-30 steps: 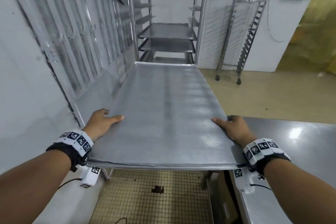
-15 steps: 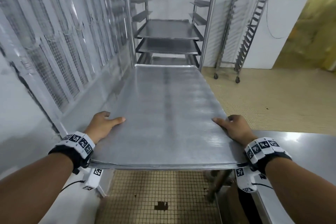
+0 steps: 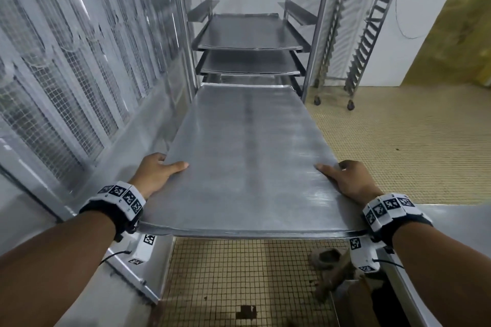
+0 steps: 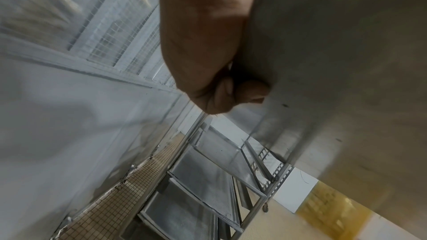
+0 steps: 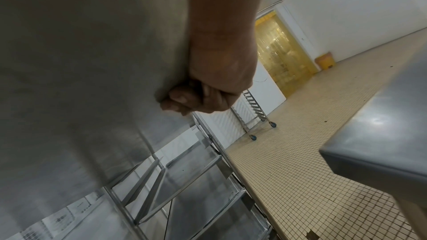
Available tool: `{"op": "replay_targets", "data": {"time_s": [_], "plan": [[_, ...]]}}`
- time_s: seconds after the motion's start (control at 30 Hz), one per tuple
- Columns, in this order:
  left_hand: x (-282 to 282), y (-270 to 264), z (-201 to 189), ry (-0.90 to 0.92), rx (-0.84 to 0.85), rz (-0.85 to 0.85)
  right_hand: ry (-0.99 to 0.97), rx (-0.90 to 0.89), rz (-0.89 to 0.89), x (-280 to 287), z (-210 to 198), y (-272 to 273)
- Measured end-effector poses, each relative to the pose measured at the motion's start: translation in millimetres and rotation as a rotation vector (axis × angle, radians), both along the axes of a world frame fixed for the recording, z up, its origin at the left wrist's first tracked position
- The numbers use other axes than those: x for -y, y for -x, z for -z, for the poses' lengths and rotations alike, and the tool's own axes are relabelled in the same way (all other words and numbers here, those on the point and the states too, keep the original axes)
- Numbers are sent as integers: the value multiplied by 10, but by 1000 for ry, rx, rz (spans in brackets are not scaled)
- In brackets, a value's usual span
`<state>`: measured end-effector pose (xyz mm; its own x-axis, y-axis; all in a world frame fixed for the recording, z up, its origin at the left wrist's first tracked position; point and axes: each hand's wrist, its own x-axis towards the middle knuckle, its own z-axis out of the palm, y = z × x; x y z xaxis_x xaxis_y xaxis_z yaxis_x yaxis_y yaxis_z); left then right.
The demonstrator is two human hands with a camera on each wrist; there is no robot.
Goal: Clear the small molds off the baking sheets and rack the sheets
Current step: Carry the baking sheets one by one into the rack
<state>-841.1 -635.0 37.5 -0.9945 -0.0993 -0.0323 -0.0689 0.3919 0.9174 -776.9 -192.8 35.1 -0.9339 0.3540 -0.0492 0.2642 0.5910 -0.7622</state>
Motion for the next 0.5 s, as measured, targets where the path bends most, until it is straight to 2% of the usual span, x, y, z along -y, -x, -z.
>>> {"op": "replay_targets", "data": {"time_s": [0.2, 0.37, 0.5], "plan": [[-154, 509, 169, 60, 47, -33, -11, 66, -24, -102, 113, 546], [-317, 993, 281, 37, 41, -36, -11, 76, -43, -263, 347, 1123], [-420, 1404, 393, 65, 58, -2, -6, 94, -43, -383, 436, 1587]]}}
